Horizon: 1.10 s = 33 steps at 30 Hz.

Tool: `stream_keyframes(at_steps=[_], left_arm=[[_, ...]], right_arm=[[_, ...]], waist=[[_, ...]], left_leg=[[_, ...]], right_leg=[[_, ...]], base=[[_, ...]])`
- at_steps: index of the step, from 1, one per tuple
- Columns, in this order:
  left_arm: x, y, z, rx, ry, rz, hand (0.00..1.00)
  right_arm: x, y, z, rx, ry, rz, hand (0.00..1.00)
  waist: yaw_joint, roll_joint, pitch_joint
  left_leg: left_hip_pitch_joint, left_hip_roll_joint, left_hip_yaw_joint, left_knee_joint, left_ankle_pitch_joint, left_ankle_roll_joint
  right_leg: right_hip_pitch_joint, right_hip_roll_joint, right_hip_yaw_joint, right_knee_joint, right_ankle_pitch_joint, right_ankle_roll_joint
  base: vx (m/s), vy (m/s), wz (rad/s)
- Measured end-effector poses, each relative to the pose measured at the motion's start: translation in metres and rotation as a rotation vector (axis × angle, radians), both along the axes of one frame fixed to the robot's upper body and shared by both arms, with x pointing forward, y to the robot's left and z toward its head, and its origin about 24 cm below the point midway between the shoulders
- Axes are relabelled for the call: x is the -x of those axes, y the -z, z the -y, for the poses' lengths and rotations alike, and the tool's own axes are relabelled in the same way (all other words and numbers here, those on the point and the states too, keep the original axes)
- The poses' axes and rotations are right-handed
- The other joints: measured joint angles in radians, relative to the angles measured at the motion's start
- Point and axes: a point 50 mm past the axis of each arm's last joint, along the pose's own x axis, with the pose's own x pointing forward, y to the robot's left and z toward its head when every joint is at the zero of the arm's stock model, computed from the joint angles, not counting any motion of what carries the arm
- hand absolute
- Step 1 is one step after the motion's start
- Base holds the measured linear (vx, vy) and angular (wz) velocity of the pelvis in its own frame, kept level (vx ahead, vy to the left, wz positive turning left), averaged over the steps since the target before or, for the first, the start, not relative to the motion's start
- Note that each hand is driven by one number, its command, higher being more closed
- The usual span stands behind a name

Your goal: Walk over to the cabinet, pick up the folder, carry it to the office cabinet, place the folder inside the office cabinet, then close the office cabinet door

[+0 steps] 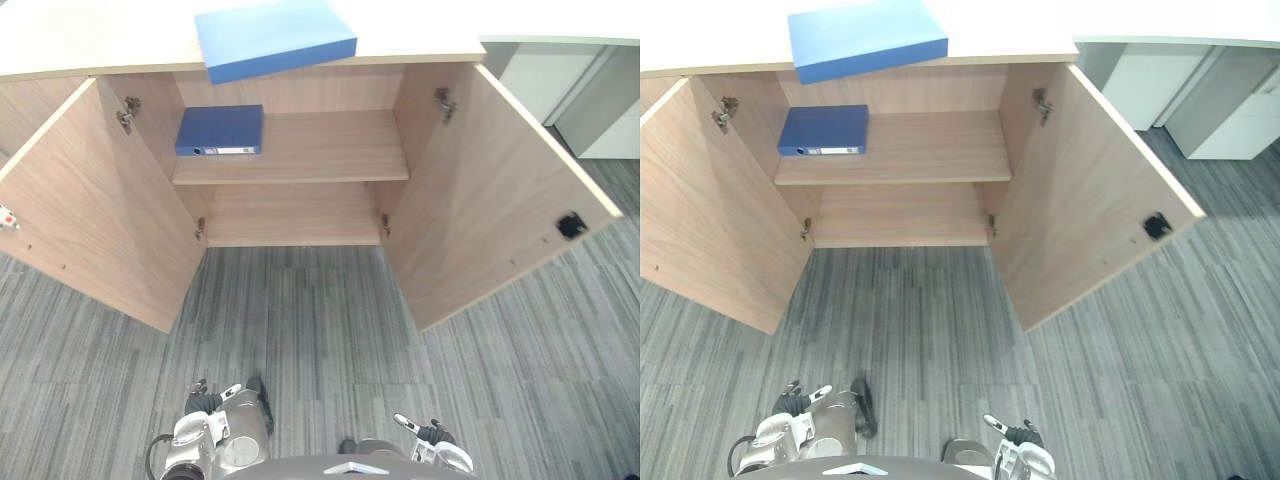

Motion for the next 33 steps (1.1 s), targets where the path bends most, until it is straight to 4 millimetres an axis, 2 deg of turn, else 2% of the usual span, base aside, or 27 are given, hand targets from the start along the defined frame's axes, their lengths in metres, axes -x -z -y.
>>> stream_keyframes(at_steps=[1,2,3,4,5,6,7,9,10,12,13,15,16,17,19,20,21,22,23,25,26,29,30,31,32,33], left_arm=[[0.002,0.0,-0.005,-0.013,0.001,-0.008,0.0],[0.003,0.0,-0.007,-0.018,0.001,-0.014,0.0],[0.004,0.001,-0.01,-0.022,0.0,-0.022,0.0],[0.006,0.002,-0.009,-0.021,0.003,-0.031,0.0],[0.009,0.003,-0.01,-0.022,0.011,-0.047,0.0],[0.012,0.005,-0.01,-0.02,0.011,-0.065,0.0],[0.014,0.006,-0.011,-0.02,0.01,-0.072,0.0],[0.016,0.006,-0.01,-0.018,0.016,-0.079,0.0],[0.017,0.007,-0.009,-0.016,0.016,-0.083,0.0],[0.015,0.006,-0.008,-0.015,0.016,-0.078,0.0],[0.016,0.007,-0.007,-0.014,0.015,-0.085,0.0],[0.018,0.009,-0.007,-0.012,0.016,-0.1,0.0],[0.019,0.009,-0.008,-0.009,0.005,-0.103,0.0],[0.02,0.011,0.001,0.018,-0.005,-0.109,0.0],[0.02,0.013,0.018,0.064,-0.014,-0.102,0.0],[0.017,0.012,0.02,0.074,-0.022,-0.091,0.0],[0.016,0.012,0.02,0.078,-0.03,-0.084,0.0],[0.012,0.01,0.02,0.078,-0.036,-0.071,0.0],[0.009,0.008,0.018,0.074,-0.045,-0.053,0.0],[0.006,0.007,0.021,0.078,-0.047,-0.037,0.0],[0.005,0.006,0.021,0.078,-0.044,-0.033,0.0],[-0.003,0.004,0.023,0.079,-0.028,-0.013,0.0],[-0.005,0.003,0.025,0.083,-0.026,-0.011,0.0],[-0.006,0.003,0.027,0.088,-0.023,-0.007,0.0],[-0.007,0.003,0.026,0.086,-0.022,-0.005,0.0],[-0.005,0.003,0.022,0.075,-0.024,-0.01,0.0]], right_arm=[[0.003,0.003,-0.011,-0.034,0.012,-0.013,0.0],[0.004,0.004,-0.013,-0.043,0.021,-0.013,0.0],[0.005,0.005,-0.016,-0.055,0.03,-0.013,0.0],[0.004,0.005,-0.016,-0.055,0.03,-0.011,0.0],[0.0,0.003,-0.016,-0.053,0.023,-0.001,0.0],[-0.004,0.003,-0.017,-0.053,0.014,0.009,0.0],[-0.006,0.002,-0.018,-0.054,0.003,0.015,0.0],[-0.011,0.001,-0.02,-0.052,-0.014,0.026,0.0],[-0.015,0.0,-0.02,-0.043,-0.034,0.034,0.0],[-0.018,-0.002,-0.018,-0.03,-0.044,0.043,0.0],[-0.021,-0.003,-0.017,-0.029,-0.047,0.05,0.0],[-0.02,-0.002,-0.017,-0.029,-0.045,0.048,0.0],[-0.016,-0.002,-0.016,-0.031,-0.026,0.042,0.0],[-0.02,-0.003,-0.011,-0.02,-0.026,0.053,0.0],[-0.02,-0.006,0.002,0.008,-0.01,0.057,0.0],[-0.021,-0.007,0.003,0.015,-0.011,0.063,0.0],[-0.02,-0.006,0.004,0.016,-0.011,0.059,0.0],[-0.018,-0.006,0.003,0.017,-0.024,0.053,0.0],[-0.018,-0.006,0.001,0.019,-0.049,0.046,0.0],[-0.016,-0.005,0.001,0.018,-0.052,0.037,0.0],[-0.016,-0.005,0.001,0.017,-0.051,0.036,0.0],[-0.016,-0.005,0.0,0.015,-0.048,0.036,0.0],[-0.015,-0.005,0.0,0.015,-0.048,0.037,0.0],[-0.016,-0.005,-0.001,0.012,-0.047,0.04,0.0],[-0.016,-0.004,-0.004,0.005,-0.046,0.042,0.0],[-0.013,-0.003,-0.009,-0.007,-0.043,0.038,0.0]], waist=[[-0.004,-0.032,-0.021],[-0.003,-0.045,-0.028],[0.003,-0.056,-0.029],[0.003,-0.057,-0.029],[-0.007,-0.042,-0.021],[-0.018,-0.046,-0.023],[-0.022,-0.048,-0.025],[-0.021,-0.046,-0.024],[-0.023,-0.045,-0.024],[-0.027,-0.042,-0.023],[-0.034,-0.039,-0.021],[-0.039,-0.038,-0.02],[-0.043,-0.042,-0.021],[-0.042,-0.014,-0.02],[-0.038,0.045,-0.031],[-0.046,0.059,-0.027],[-0.047,0.059,-0.026],[-0.044,0.057,-0.025],[-0.037,0.055,-0.023],[-0.018,0.054,-0.024],[-0.016,0.053,-0.024],[-0.009,0.047,-0.024],[-0.009,0.047,-0.024],[-0.008,0.046,-0.023],[-0.007,0.038,-0.026],[-0.016,0.008,-0.043]], left_leg=[[0.004,-0.029,0.015,0.002,-0.032,0.014],[0.012,-0.038,0.025,0.003,-0.039,0.023],[0.049,-0.051,0.044,0.008,-0.066,0.037],[0.086,-0.056,0.053,0.006,-0.086,0.044],[0.141,-0.061,0.052,-0.011,-0.111,0.049],[0.196,-0.064,0.052,-0.03,-0.124,0.052],[0.234,-0.065,0.054,-0.048,-0.125,0.052],[0.301,-0.065,0.057,-0.098,-0.124,0.052],[0.352,-0.065,0.057,-0.147,-0.12,0.045],[0.384,-0.061,0.053,-0.184,-0.121,0.033],[0.408,-0.058,0.048,-0.21,-0.12,0.015],[0.427,-0.065,0.031,-0.229,-0.123,-0.012],[0.452,-0.081,0.005,-0.242,-0.137,-0.038],[0.48,-0.06,-0.008,-0.252,-0.142,-0.049],[0.483,-0.025,-0.033,-0.234,-0.143,-0.059],[0.457,-0.001,-0.052,-0.154,-0.144,-0.062],[0.427,0.014,-0.06,-0.085,-0.144,-0.064],[0.351,0.059,-0.066,0.102,-0.147,-0.094],[0.281,0.103,-0.057,0.268,-0.155,-0.099],[0.234,0.129,-0.031,0.328,-0.176,-0.09],[0.228,0.13,-0.023,0.315,-0.182,-0.09],[0.193,0.106,-0.006,0.132,-0.187,-0.082],[0.192,0.091,-0.01,0.032,-0.161,-0.082],[0.203,0.067,-0.029,-0.042,-0.079,-0.066],[0.227,0.052,-0.024,-0.056,-0.07,-0.058],[0.25,0.027,-0.016,-0.091,-0.064,-0.051]], right_leg=[[-0.007,-0.029,0.006,0.023,0.002,-0.002],[-0.019,-0.044,0.012,0.056,0.002,-0.001],[-0.054,-0.066,0.038,0.179,0.008,0.001],[-0.104,-0.078,0.06,0.311,0.03,0.013],[-0.176,-0.098,0.073,0.514,0.07,0.04],[-0.24,-0.102,0.079,0.666,0.055,0.044],[-0.281,-0.102,0.065,0.733,0.035,0.041],[-0.338,-0.102,0.016,0.761,-0.003,0.022],[-0.392,-0.095,-0.036,0.714,-0.027,0.008],[-0.436,-0.064,-0.06,0.596,-0.028,-0.001],[-0.462,-0.024,-0.057,0.423,0.003,-0.014],[-0.451,0.007,-0.034,0.217,0.106,-0.024],[-0.431,0.005,-0.007,0.156,0.257,-0.048],[-0.419,0.017,-0.024,0.192,0.243,-0.057],[-0.403,0.035,-0.067,0.219,0.157,-0.059],[-0.373,0.035,-0.095,0.22,0.128,-0.063],[-0.352,0.035,-0.109,0.217,0.117,-0.066],[-0.309,0.041,-0.131,0.2,0.098,-0.074],[-0.27,0.056,-0.14,0.184,0.087,-0.085],[-0.219,0.071,-0.14,0.158,0.083,-0.09],[-0.209,0.075,-0.137,0.149,0.082,-0.089],[-0.181,0.072,-0.099,0.126,0.081,-0.081],[-0.175,0.071,-0.08,0.129,0.081,-0.073],[-0.168,0.067,-0.056,0.132,0.075,-0.055],[-0.16,0.06,-0.042,0.13,0.073,-0.042],[-0.158,0.049,-0.022,0.112,0.08,-0.028]], base=[[0.34,0.224,-0.04],[0.42,0.262,-0.14],[0.4,0.263,-0.24],[0.47,0.303,-0.27],[0.45,0.25,-0.12],[0.43,0.171,0.01],[0.34,0.091,0.09],[0.28,0.037,0.1],[0.3,0.011,0.11],[0.3,-0.048,0.14],[0.31,-0.11,0.22],[0.37,-0.176,0.34],[0.44,-0.236,0.4],[0.36,-0.203,0.45],[0.33,-0.198,0.56],[0.31,-0.219,0.7],[0.29,-0.23,0.74],[0.26,-0.217,0.49],[0.26,-0.189,0.28],[0.23,-0.095,-0.2],[0.24,-0.04,-0.34],[0.26,0.066,-0.41],[0.26,0.195,-0.49],[0.22,0.193,-0.48],[0.2,0.173,-0.33],[0.17,0.155,-0.22]])
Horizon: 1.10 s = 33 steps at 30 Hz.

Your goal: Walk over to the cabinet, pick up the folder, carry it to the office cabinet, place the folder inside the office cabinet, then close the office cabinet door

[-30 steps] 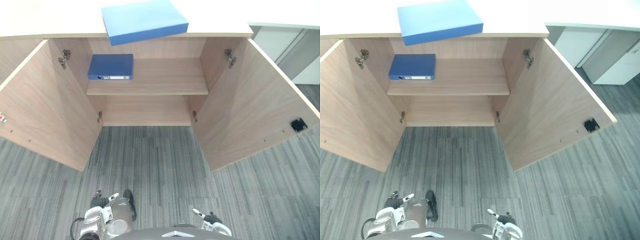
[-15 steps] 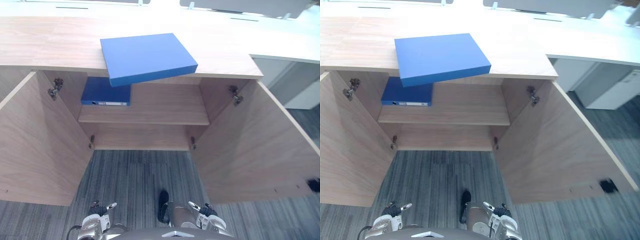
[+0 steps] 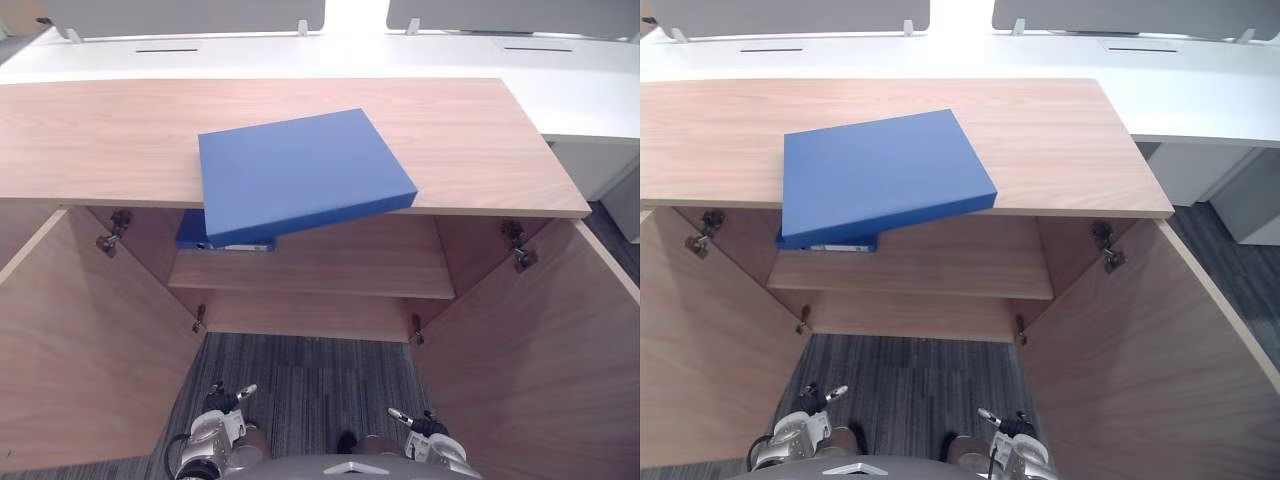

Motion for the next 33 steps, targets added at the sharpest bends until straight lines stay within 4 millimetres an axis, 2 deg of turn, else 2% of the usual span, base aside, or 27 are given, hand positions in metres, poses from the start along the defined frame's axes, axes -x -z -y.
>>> stream_keyframes(at_steps=[1,2,3,5,9,13,21,24,27,29,33], left_arm=[[0.001,0.0,-0.003,-0.008,0.003,-0.005,0.0],[0.002,0.0,-0.005,-0.012,0.005,-0.008,0.0],[0.003,0.001,-0.007,-0.015,0.006,-0.012,0.0],[0.007,0.002,-0.007,-0.015,0.009,-0.025,0.0],[0.009,0.004,-0.003,-0.017,0.046,-0.037,0.0],[0.016,0.007,0.0,-0.023,0.095,-0.067,0.0],[0.015,0.002,-0.005,-0.102,0.13,-0.037,0.0],[0.012,-0.01,-0.009,-0.173,0.116,0.04,0.0],[-0.005,-0.036,-0.021,-0.261,0.073,0.19,0.0],[-0.016,-0.063,-0.033,-0.339,0.036,0.329,0.0],[-0.031,-0.107,-0.045,-0.433,0.002,0.531,0.0]], right_arm=[[0.003,0.002,-0.006,-0.016,0.003,-0.007,0.0],[0.005,0.003,-0.008,-0.023,0.005,-0.011,0.0],[0.007,0.004,-0.011,-0.03,0.007,-0.018,0.0],[0.012,0.005,-0.012,-0.034,0.01,-0.027,0.0],[0.013,0.005,-0.01,-0.03,0.011,-0.032,0.0],[0.016,0.006,-0.003,-0.014,0.011,-0.046,0.0],[0.018,0.007,0.002,0.003,0.011,-0.058,0.0],[0.019,0.006,0.003,0.029,0.011,-0.061,0.0],[0.018,0.005,0.001,0.043,-0.011,-0.054,0.0],[0.021,0.005,0.0,0.045,-0.011,-0.052,0.0],[0.021,0.004,-0.003,0.053,-0.043,-0.043,0.0]], waist=[[0.0,-0.024,-0.011],[0.001,-0.025,-0.011],[0.002,-0.038,-0.019],[0.002,-0.037,-0.022],[-0.002,-0.032,-0.033],[-0.013,0.002,-0.044],[-0.013,0.001,-0.045],[-0.011,-0.006,-0.045],[-0.006,-0.013,-0.048],[0.005,-0.014,-0.053],[0.017,-0.016,-0.059]], left_leg=[[0.011,-0.015,0.017,-0.02,-0.001,0.004],[0.015,-0.019,0.022,-0.024,-0.002,0.004],[0.029,-0.028,0.035,-0.035,-0.001,0.005],[0.091,-0.051,0.053,-0.082,0.002,0.009],[0.11,-0.071,0.066,-0.145,0.025,0.027],[0.126,-0.087,0.062,-0.213,0.068,0.034],[0.179,-0.123,0.005,-0.351,0.157,0.038],[0.176,-0.139,-0.018,-0.356,0.159,0.036],[0.168,-0.156,-0.042,-0.361,0.16,0.038],[0.169,-0.163,-0.042,-0.361,0.159,0.047],[0.179,-0.17,-0.044,-0.356,0.165,0.06]], right_leg=[[0.006,-0.017,0.008,-0.023,0.01,0.012],[0.012,-0.02,0.013,-0.037,0.016,0.014],[0.024,-0.027,0.023,-0.056,0.025,0.022],[0.073,-0.031,0.041,-0.104,0.044,0.029],[0.074,-0.037,0.054,-0.137,0.064,0.035],[0.076,-0.03,0.057,-0.175,0.094,0.033],[0.098,-0.034,0.045,-0.221,0.118,0.043],[0.099,-0.046,0.044,-0.225,0.122,0.046],[0.101,-0.058,0.046,-0.226,0.123,0.05],[0.103,-0.065,0.048,-0.227,0.124,0.051],[0.12,-0.07,0.044,-0.233,0.13,0.06]], base=[[0.15,0.154,-0.17],[0.12,0.165,-0.19],[0.1,0.142,-0.22],[0.08,0.115,-0.23],[0.0,0.049,-0.1],[-0.06,-0.001,-0.02],[-0.12,-0.007,0.13],[-0.09,0.04,0.09],[-0.04,0.055,0.17],[0.0,0.057,0.02],[0.03,0.034,0.02]])
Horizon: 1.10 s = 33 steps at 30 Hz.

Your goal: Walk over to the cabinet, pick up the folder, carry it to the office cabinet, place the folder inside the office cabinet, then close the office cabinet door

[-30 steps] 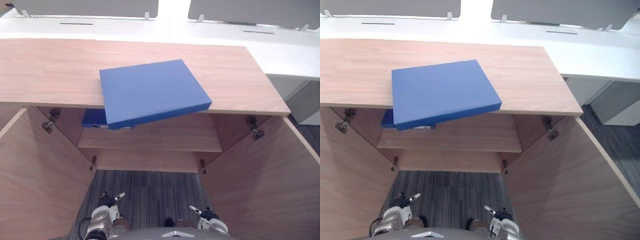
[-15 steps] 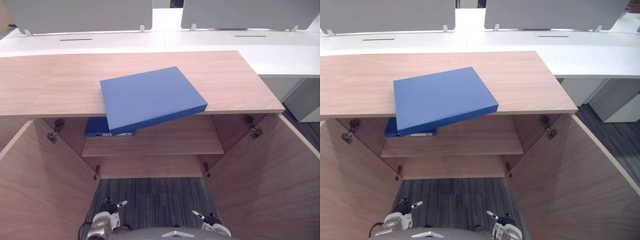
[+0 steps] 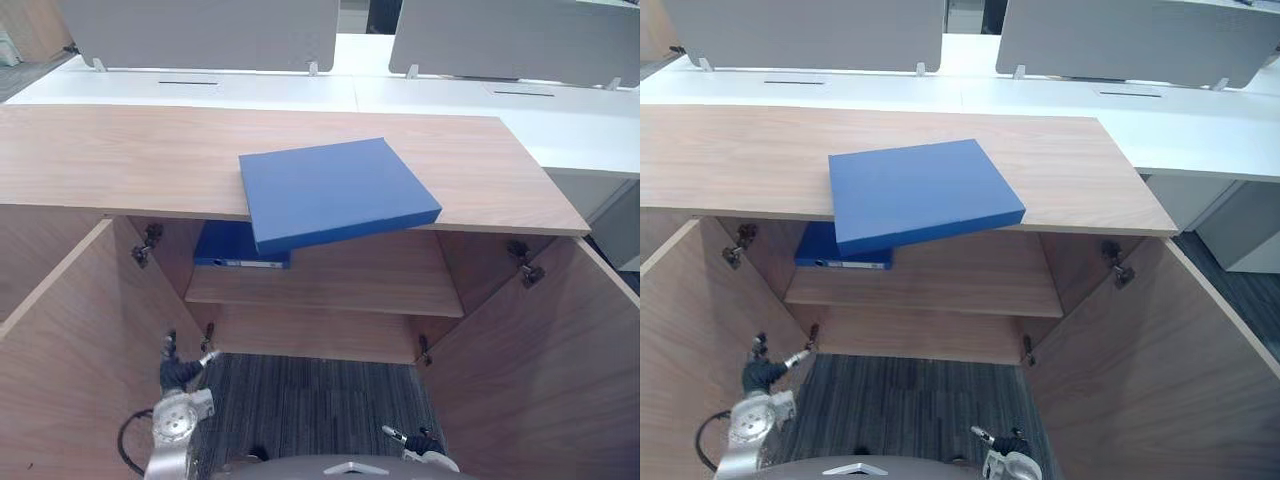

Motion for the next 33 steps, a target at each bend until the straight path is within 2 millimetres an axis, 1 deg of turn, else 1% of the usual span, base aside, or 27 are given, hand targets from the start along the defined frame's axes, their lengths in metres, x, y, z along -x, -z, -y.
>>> stream_keyframes(at_steps=[1,2,3,4,5,7,8,10,13,16,17,21,24,26,29,31,33], left_arm=[[-0.004,-0.014,-0.001,-0.027,0.002,0.062,0.0],[-0.006,-0.021,-0.001,-0.044,0.006,0.094,0.0],[-0.012,-0.036,0.0,-0.076,0.023,0.159,0.0],[-0.017,-0.054,0.004,-0.115,0.045,0.233,0.0],[-0.019,-0.063,0.005,-0.137,0.06,0.271,0.0],[-0.025,-0.094,0.015,-0.227,0.129,0.4,0.0],[-0.026,-0.101,0.017,-0.248,0.146,0.428,0.0],[-0.028,-0.121,0.029,-0.317,0.214,0.513,0.0],[-0.03,-0.134,0.044,-0.369,0.285,0.575,0.0],[-0.032,-0.142,0.056,-0.41,0.353,0.622,0.0],[-0.034,-0.146,0.064,-0.439,0.398,0.646,0.0],[-0.035,-0.156,0.075,-0.497,0.458,0.704,0.0],[-0.037,-0.159,0.084,-0.581,0.522,0.724,0.0],[-0.041,-0.158,0.09,-0.659,0.573,0.725,0.0],[-0.05,-0.151,0.096,-0.765,0.625,0.7,0.0],[-0.058,-0.143,0.1,-0.863,0.651,0.658,0.0],[-0.063,-0.139,0.104,-0.92,0.667,0.636,0.0]], right_arm=[[0.0,0.0,-0.001,-0.001,-0.009,-0.002,0.0],[0.0,0.0,-0.002,-0.002,-0.018,-0.002,0.0],[0.001,0.001,-0.003,-0.002,-0.028,-0.005,0.0],[0.002,0.001,-0.003,-0.003,-0.034,-0.008,0.0],[0.002,0.001,-0.003,-0.004,-0.035,-0.009,0.0],[0.003,0.001,-0.004,-0.008,-0.044,-0.01,0.0],[0.003,0.001,-0.004,-0.007,-0.045,-0.012,0.0],[0.006,0.002,-0.003,-0.005,-0.045,-0.019,0.0],[0.007,0.002,-0.002,-0.003,-0.046,-0.023,0.0],[0.009,0.003,-0.002,-0.004,-0.045,-0.035,0.0],[0.01,0.004,-0.002,-0.005,-0.044,-0.042,0.0],[0.009,0.005,-0.001,-0.009,-0.039,-0.05,0.0],[0.008,0.005,0.001,-0.006,-0.041,-0.056,0.0],[0.008,0.005,0.002,-0.005,-0.043,-0.061,0.0],[0.007,0.005,0.003,-0.008,-0.047,-0.058,0.0],[0.006,0.005,0.003,-0.009,-0.047,-0.055,0.0],[0.006,0.005,0.003,-0.008,-0.047,-0.054,0.0]], waist=[[0.003,0.0,0.0],[0.003,0.001,-0.001],[0.004,0.001,-0.011],[0.006,0.002,-0.017],[0.007,0.003,-0.019],[0.007,0.007,-0.028],[0.006,0.008,-0.032],[0.002,0.013,-0.046],[-0.002,0.013,-0.049],[-0.01,0.013,-0.063],[-0.015,0.013,-0.071],[-0.034,0.013,-0.076],[-0.037,0.016,-0.076],[-0.038,0.017,-0.076],[-0.045,0.02,-0.077],[-0.055,0.02,-0.077],[-0.063,0.019,-0.078]], left_leg=[[0.01,0.0,0.0,0.0,-0.002,0.002],[0.014,0.0,-0.001,0.0,-0.002,0.003],[0.015,0.001,-0.003,0.001,-0.003,0.003],[0.015,0.005,-0.003,0.001,-0.004,0.001],[0.015,0.006,-0.003,0.0,-0.004,0.001],[0.015,0.008,-0.001,0.0,-0.011,-0.008],[0.016,0.009,0.0,0.0,-0.011,-0.008],[0.014,0.009,0.0,0.0,-0.016,-0.011],[0.025,0.009,0.0,-0.005,-0.018,-0.013],[0.025,0.009,0.001,-0.005,-0.018,-0.013],[0.026,0.008,0.002,-0.004,-0.015,-0.009],[0.033,0.007,0.004,0.0,-0.012,-0.004],[0.042,0.007,0.006,0.0,-0.012,-0.003],[0.043,0.006,0.005,0.0,-0.012,-0.004],[0.043,0.004,0.004,-0.006,-0.012,-0.003],[0.043,0.003,0.004,-0.006,-0.011,-0.003],[0.043,0.002,0.004,-0.006,-0.011,-0.003]], right_leg=[[0.013,0.0,-0.002,-0.004,0.003,0.004],[0.018,0.0,-0.004,-0.006,0.003,0.004],[0.02,-0.001,-0.006,-0.004,0.003,0.004],[0.02,-0.001,-0.006,-0.003,0.003,0.005],[0.02,-0.001,-0.006,-0.003,0.003,0.005],[0.022,0.001,-0.001,0.0,0.003,0.005],[0.022,0.001,0.0,0.0,0.003,0.005],[0.024,0.001,0.003,0.005,-0.002,0.005],[0.023,0.001,0.006,0.022,-0.02,-0.001],[0.017,0.001,0.009,0.031,-0.022,0.004],[0.017,0.002,0.011,0.03,-0.021,0.004],[0.015,0.006,0.022,0.03,-0.02,0.003],[0.02,0.01,0.034,0.029,-0.018,-0.001],[0.02,0.01,0.034,0.024,-0.024,-0.013],[0.022,0.009,0.034,0.017,-0.023,-0.015],[0.024,0.009,0.034,0.01,-0.021,-0.018],[0.027,0.009,0.034,-0.001,-0.017,-0.022]], base=[[0.05,0.015,0.03],[0.03,0.004,0.05],[0.01,-0.006,0.05],[0.0,0.0,0.0],[0.0,0.0,0.0],[-0.01,-0.011,-0.04],[-0.01,-0.006,-0.05],[-0.04,-0.006,-0.01],[-0.04,-0.006,0.0],[0.0,0.0,0.0],[0.0,0.0,0.0],[0.01,0.002,-0.02],[0.0,-0.001,-0.05],[-0.04,-0.006,0.0],[-0.04,-0.001,-0.01],[0.0,0.0,0.0],[0.0,0.0,0.0]])
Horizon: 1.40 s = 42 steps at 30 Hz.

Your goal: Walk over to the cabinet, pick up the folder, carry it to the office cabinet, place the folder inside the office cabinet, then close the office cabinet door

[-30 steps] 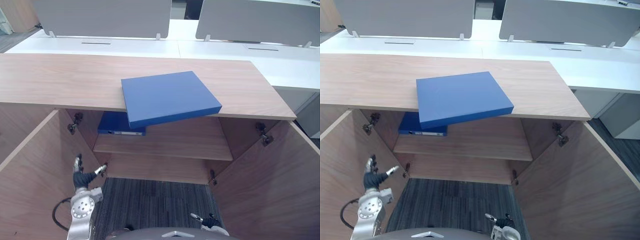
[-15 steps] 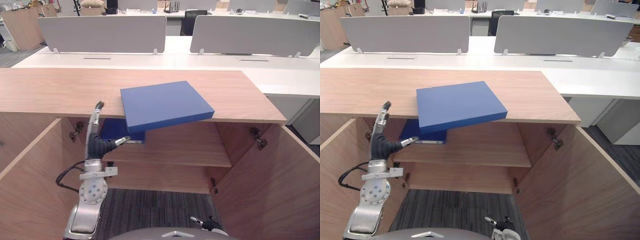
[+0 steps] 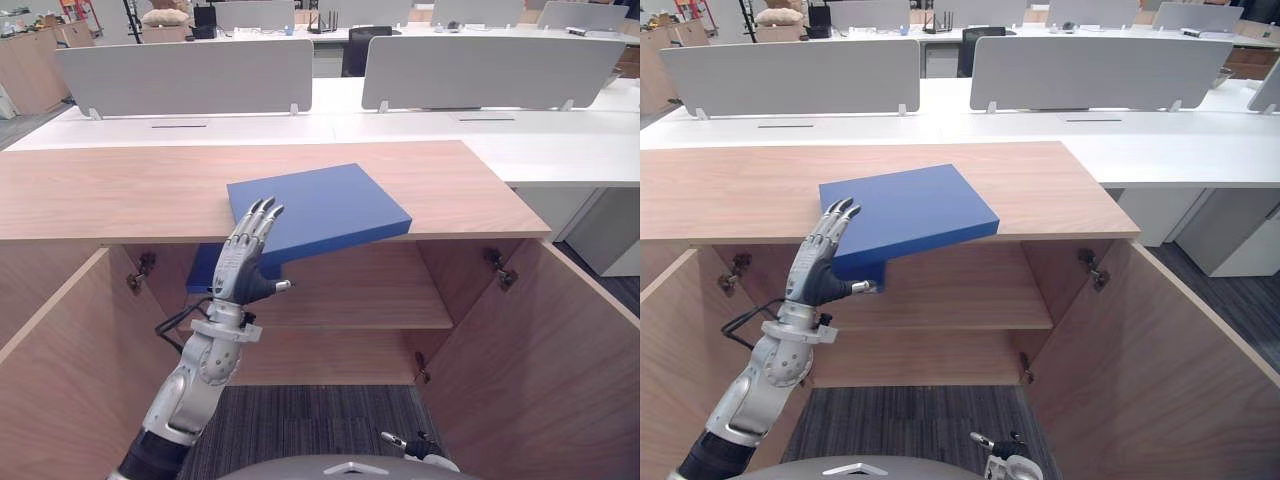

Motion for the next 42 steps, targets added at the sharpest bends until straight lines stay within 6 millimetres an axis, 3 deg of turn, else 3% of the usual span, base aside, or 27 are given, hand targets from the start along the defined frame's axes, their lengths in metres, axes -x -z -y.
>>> stream_keyframes(at_steps=[5,15,30,38,39,42], left_arm=[[-0.011,0.004,0.009,-0.202,-0.016,0.044,0.0],[-0.027,0.008,0.024,-0.412,-0.009,0.1,0.0],[-0.033,0.012,0.018,-0.454,-0.062,0.062,0.0],[-0.035,0.016,-0.002,-0.441,-0.151,0.012,0.0],[-0.033,0.019,-0.004,-0.443,-0.155,-0.006,1.0],[-0.031,0.022,-0.013,-0.443,-0.191,-0.03,1.0]], right_arm=[[-0.001,0.0,0.002,0.001,0.016,0.004,0.0],[-0.002,-0.001,0.006,-0.006,0.055,0.006,0.0],[0.022,0.003,0.015,-0.006,0.091,-0.068,0.0],[0.022,0.004,0.015,-0.023,0.084,-0.062,0.0],[0.022,0.004,0.015,-0.025,0.086,-0.062,0.0],[0.022,0.004,0.014,-0.026,0.085,-0.063,0.0]], waist=[[-0.011,-0.002,0.001],[-0.04,-0.007,0.004],[-0.05,-0.007,0.005],[-0.056,-0.009,0.006],[-0.056,-0.011,0.007],[-0.057,-0.014,0.008]], left_leg=[[0.0,-0.001,-0.002,0.005,-0.001,0.002],[0.0,-0.001,-0.007,0.003,-0.003,0.002],[0.0,0.0,-0.008,-0.001,-0.004,0.001],[0.0,0.0,-0.011,-0.001,-0.004,0.001],[0.0,0.0,-0.012,-0.001,-0.004,0.001],[0.001,0.002,-0.012,-0.001,-0.004,0.001]], right_leg=[[0.007,0.001,0.004,-0.026,0.013,0.002],[0.016,0.002,0.006,-0.053,0.024,-0.001],[0.029,0.002,0.001,-0.079,0.039,0.001],[0.034,0.003,-0.002,-0.078,0.04,0.002],[0.035,0.003,-0.003,-0.079,0.04,0.002],[0.035,0.004,-0.003,-0.078,0.04,0.002]], base=[[0.02,0.0,-0.05],[0.0,-0.005,-0.02],[0.0,0.0,0.0],[0.0,0.0,0.0],[0.0,0.0,0.0],[0.0,0.0,0.0]])
